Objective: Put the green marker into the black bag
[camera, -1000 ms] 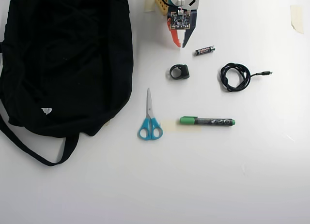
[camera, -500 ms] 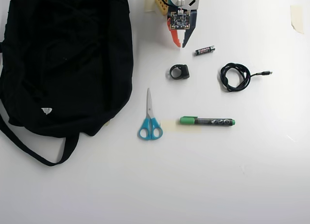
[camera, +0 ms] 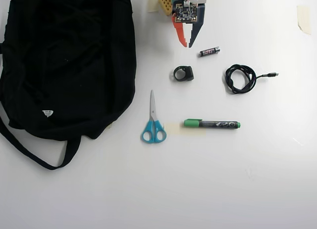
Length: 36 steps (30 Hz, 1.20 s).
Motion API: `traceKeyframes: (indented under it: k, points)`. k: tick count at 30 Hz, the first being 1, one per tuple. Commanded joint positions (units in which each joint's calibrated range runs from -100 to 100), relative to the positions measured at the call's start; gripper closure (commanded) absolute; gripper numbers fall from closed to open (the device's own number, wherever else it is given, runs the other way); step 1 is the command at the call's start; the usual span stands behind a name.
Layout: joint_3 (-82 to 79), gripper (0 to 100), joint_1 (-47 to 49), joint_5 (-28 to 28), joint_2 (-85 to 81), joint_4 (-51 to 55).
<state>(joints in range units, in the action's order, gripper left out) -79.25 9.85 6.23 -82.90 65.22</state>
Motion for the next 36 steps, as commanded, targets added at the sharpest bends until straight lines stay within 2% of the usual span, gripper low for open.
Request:
traceKeyframes:
  k: [1, 10, 23, 36]
  points:
    - [9.43, 98, -0.12, -0.35, 5.89, -3.64]
    - [23.45, 98, 0.55, -0.35, 19.58, -12.51]
    - [47.62, 98, 0.55, -0.41, 39.99, -15.26]
    - [58.76, 98, -1.39, -0.46, 59.08, -39.98]
